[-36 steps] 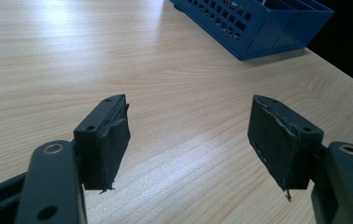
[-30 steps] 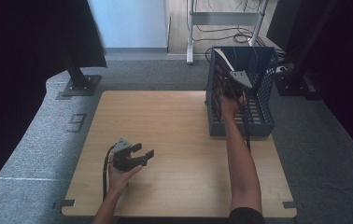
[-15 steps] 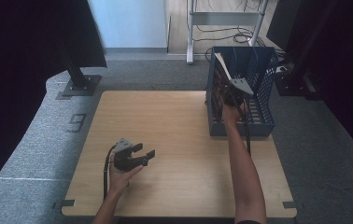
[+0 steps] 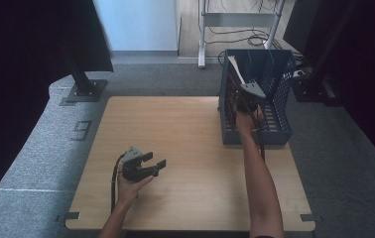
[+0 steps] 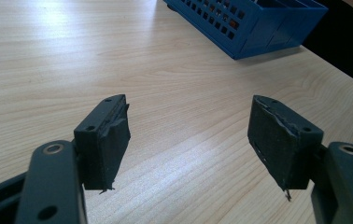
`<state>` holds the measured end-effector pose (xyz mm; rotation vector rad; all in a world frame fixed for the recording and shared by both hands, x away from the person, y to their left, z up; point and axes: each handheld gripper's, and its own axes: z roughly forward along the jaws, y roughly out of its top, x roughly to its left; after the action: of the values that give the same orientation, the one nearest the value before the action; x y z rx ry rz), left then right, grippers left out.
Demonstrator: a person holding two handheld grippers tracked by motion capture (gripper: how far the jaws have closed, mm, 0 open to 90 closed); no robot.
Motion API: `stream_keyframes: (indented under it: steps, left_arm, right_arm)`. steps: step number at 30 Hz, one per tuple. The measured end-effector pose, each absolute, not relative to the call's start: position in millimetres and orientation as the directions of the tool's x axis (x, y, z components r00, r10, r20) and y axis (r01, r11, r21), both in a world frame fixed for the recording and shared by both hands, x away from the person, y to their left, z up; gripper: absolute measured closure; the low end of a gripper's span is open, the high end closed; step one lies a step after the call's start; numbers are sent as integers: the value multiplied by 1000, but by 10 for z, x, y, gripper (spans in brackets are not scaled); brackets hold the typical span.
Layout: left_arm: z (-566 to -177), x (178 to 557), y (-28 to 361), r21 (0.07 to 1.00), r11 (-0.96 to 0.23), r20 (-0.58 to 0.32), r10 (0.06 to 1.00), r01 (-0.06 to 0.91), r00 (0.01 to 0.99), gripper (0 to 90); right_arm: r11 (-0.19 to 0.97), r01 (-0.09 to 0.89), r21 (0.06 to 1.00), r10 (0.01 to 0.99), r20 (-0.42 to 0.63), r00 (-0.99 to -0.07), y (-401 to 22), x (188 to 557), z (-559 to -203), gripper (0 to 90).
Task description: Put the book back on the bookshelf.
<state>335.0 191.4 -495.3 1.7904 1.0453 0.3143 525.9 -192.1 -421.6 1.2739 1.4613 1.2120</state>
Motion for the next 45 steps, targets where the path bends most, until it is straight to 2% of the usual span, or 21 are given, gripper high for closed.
stream_keyframes:
  steps: [25, 32, 35, 39, 45]
  left_arm:
    - [-4989, 3407, 1988, 845, -116, -249, 778, 521, 577, 299]
    - [-4975, 3392, 1976, 848, -120, -245, 775, 516, 582, 299]
    - [-4970, 3381, 1965, 849, -121, -244, 773, 514, 585, 299]
    - [-4969, 3378, 1956, 849, -125, -242, 772, 514, 588, 299]
    - [-4973, 3373, 1938, 848, -130, -241, 769, 514, 592, 298]
  right_arm:
    - [-19, 116, 993, 997, 26, -66, -1907, 5494, -4271, 818]
    - [32, 113, 993, 989, -16, -144, -1777, 5472, -4286, 794]
    - [54, 118, 991, 980, -30, -198, -1724, 5442, -4274, 710]
    - [55, 130, 990, 974, -25, -226, -1724, 5422, -4251, 653]
    - [61, 142, 988, 963, -21, -267, -1755, 5373, -4235, 618]
